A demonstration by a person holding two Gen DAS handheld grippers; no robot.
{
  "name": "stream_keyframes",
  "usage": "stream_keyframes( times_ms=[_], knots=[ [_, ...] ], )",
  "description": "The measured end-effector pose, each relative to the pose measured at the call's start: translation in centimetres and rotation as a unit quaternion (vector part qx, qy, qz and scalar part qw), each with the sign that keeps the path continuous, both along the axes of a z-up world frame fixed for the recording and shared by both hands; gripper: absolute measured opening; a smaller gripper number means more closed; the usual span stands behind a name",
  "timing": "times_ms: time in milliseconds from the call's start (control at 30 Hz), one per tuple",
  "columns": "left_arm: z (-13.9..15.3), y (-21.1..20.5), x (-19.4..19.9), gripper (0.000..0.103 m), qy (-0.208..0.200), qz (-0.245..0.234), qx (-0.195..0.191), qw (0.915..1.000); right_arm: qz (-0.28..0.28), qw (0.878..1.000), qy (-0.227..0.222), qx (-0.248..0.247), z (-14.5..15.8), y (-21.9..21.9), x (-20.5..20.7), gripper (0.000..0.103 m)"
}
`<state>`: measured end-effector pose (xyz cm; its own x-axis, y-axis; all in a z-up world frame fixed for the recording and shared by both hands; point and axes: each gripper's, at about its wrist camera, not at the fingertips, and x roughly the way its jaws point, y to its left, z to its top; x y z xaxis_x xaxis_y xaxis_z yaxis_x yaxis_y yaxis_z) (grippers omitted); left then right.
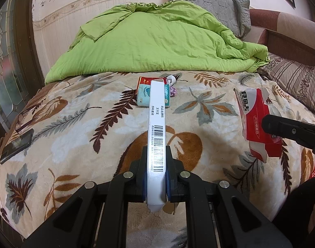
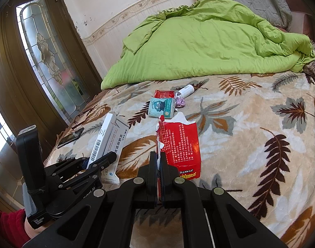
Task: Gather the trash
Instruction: 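Carry the barcode box and red bag to the wastebasket and release both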
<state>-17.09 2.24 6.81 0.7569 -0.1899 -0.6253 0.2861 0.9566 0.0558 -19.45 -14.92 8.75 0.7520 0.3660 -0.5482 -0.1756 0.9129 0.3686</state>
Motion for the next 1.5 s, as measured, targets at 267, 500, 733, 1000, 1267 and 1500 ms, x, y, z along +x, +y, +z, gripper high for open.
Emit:
stream_keyframes(
  times_ms=[267,500,733,1000,1267,1500],
  knots=[
    [-0.1,0.0,0.0,0.012,-0.001,-0.020,-0.011,0.9997,-0.002,1.000,0.000,0.006,0.1,-0.2,-0.1,0.003],
    [1.6,-1.8,-2.2,0.012,-0.006,-0.073,-0.027,0.9970,-0.030,0.996,0.000,0.083,1.2,-3.3,-2.6,0.003],
    [4.3,-8.1,-5.5,0.012,0.005,-0.181,-0.051,0.9822,-0.097,0.990,-0.025,0.100,4.2,-9.4,-9.9,0.003],
    [6.0,-19.0,-10.8,0.012,0.057,-0.345,-0.075,0.9340,-0.244,0.963,-0.024,0.110,4.8,-19.1,-21.6,0.003],
    [4.3,-29.4,-16.0,0.012,0.153,-0.458,-0.073,0.8725,-0.359,0.921,0.011,0.148,1.3,-25.4,-30.5,0.003],
    [3.1,-31.1,-16.5,0.068,0.165,-0.456,-0.070,0.8719,-0.397,0.901,0.063,0.160,-1.5,-27.9,-32.5,0.025]
  ],
)
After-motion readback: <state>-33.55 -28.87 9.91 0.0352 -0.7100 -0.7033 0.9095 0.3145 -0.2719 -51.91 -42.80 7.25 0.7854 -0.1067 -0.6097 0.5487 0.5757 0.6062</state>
